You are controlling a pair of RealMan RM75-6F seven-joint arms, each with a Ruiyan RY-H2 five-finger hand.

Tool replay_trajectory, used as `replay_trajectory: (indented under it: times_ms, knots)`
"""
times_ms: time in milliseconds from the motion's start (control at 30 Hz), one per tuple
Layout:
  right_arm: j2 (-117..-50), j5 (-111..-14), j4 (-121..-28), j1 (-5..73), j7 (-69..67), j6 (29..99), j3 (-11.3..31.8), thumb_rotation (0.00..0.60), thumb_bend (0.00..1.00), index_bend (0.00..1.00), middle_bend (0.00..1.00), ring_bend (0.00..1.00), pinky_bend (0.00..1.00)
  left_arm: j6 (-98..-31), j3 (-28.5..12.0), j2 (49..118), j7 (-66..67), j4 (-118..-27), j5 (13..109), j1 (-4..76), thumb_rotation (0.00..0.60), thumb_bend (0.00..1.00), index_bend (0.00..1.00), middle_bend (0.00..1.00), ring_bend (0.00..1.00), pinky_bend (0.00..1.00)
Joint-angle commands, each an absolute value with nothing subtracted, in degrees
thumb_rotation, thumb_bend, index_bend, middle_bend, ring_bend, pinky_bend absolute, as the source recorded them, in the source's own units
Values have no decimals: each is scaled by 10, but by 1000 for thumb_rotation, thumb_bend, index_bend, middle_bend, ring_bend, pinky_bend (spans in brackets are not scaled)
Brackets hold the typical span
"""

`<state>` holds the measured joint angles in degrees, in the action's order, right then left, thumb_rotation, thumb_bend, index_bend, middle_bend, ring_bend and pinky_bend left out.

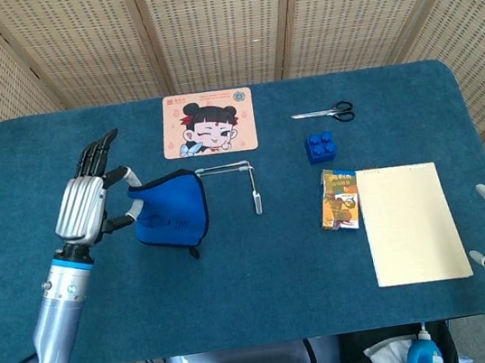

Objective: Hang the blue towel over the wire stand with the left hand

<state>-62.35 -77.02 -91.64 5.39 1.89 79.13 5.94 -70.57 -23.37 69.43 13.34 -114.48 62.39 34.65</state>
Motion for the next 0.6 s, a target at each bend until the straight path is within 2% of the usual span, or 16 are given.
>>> replay_trajectory:
  times_ms: [33, 233, 600]
  knots:
    - [-624, -768, -915, 55, 19, 789, 60, 600, 0, 0, 0, 0, 0, -709, -257, 667, 123, -1170, 607, 350, 600, 410, 759, 0, 0, 0]
    - [-625, -761, -913, 57, 20, 784, 62, 600, 0, 0, 0, 0, 0, -692, -321, 619, 122, -1167, 511, 379, 600, 410, 762, 0, 0, 0]
    - [-619, -729, -902, 60, -1, 768, 76, 600, 0, 0, 0, 0, 0, -641, -384, 604, 112, -1053, 405, 465, 600, 410, 774, 0, 0, 0]
